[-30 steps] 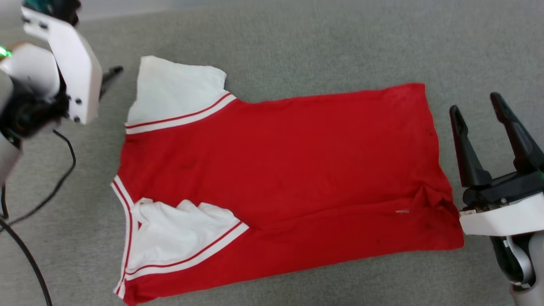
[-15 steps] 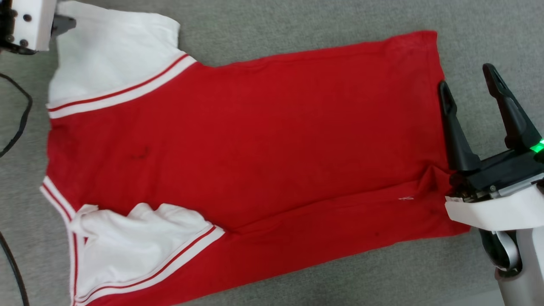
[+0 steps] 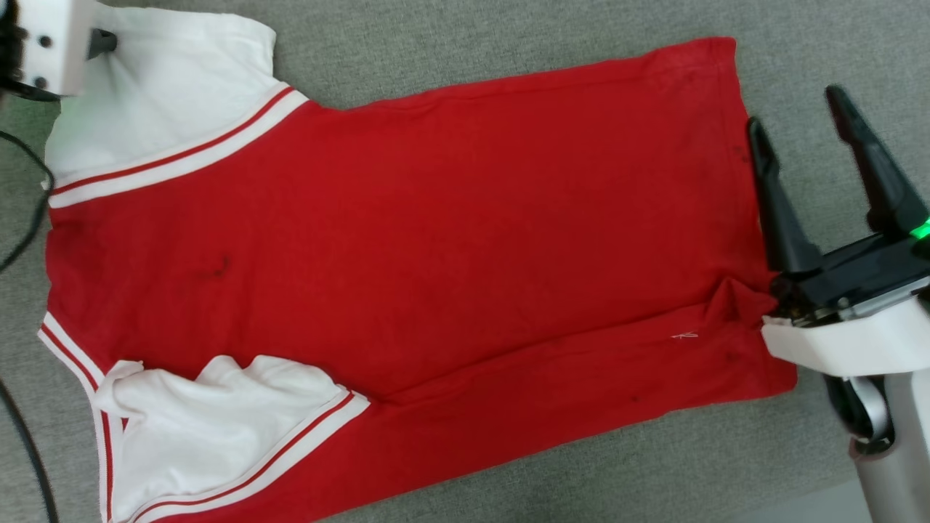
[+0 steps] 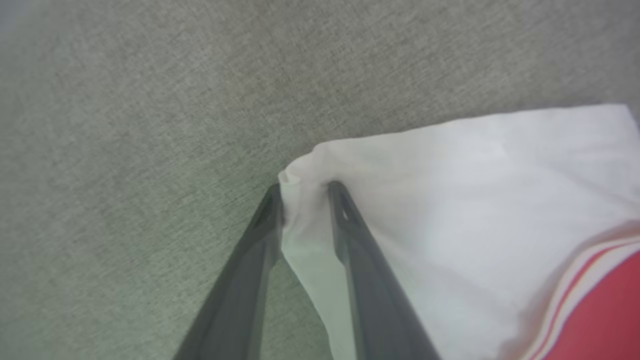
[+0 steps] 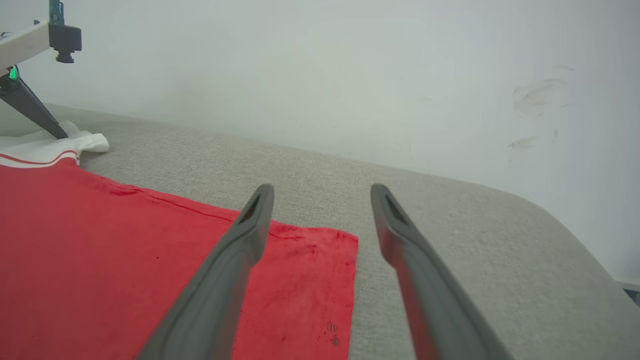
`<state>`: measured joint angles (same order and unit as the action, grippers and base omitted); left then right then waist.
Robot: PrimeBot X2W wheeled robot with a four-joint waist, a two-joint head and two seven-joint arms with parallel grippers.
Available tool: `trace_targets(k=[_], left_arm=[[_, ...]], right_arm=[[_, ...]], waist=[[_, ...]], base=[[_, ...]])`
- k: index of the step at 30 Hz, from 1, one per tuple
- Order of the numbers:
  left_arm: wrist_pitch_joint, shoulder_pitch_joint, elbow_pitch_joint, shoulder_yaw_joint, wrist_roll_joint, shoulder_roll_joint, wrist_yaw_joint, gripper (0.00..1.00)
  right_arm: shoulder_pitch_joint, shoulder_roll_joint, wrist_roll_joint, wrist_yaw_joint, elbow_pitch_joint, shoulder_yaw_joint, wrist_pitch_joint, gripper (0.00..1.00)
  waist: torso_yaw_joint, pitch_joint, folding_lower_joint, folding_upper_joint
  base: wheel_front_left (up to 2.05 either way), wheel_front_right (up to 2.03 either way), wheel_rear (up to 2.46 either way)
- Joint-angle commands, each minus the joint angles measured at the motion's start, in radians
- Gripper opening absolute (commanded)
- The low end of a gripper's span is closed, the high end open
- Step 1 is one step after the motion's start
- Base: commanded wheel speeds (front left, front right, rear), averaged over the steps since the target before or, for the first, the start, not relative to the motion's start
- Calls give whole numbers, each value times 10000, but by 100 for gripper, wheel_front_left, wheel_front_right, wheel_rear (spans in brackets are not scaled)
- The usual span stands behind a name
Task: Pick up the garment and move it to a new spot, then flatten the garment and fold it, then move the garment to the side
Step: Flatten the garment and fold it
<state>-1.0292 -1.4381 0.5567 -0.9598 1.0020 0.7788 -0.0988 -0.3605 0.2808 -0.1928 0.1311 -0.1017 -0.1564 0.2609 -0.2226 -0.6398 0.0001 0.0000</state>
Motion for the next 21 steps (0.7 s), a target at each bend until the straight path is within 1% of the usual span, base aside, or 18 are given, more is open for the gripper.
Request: trace_targets(k=[1,5,8,11,13,15,21], left_arm=[[20,543,152,-245,29,-204,-75,0],[418,401,90,-294,7,-274,-220,0],[763,415,-101,-460,-52,-335,-275,0],[1057,494,-403,-631,32,-384,-288,0],[1309,567,-700,-728,145,-446,-299,0],[1529,656,-995,-851,275,-430,-298,0],[2017,776,-1972,-1265,601,-305,-300,0]], right_arm=[[-187,67,51,-7,-10,86,53,100],[-497,403,133,-7,78,311,47,100],[-869,939,145,-7,217,214,-156,100],[-1449,1579,-153,-7,364,65,-790,100],[-1861,2095,-425,-7,587,-137,-1483,100],[-2261,2588,-842,-6,837,-545,-2414,100],[-3383,4029,-2167,-7,1347,-1895,-5601,100]], waist=[[56,109,-1,0],[233,548,-1,0],[403,977,-1,0],[626,1398,-1,0],[806,1650,-1,0],[962,1864,-1,0],[1450,2237,-1,0]], base=[[0,0,0],[0,0,0],[0,0,0],[0,0,0],[0,0,0],[0,0,0],[0,0,0]])
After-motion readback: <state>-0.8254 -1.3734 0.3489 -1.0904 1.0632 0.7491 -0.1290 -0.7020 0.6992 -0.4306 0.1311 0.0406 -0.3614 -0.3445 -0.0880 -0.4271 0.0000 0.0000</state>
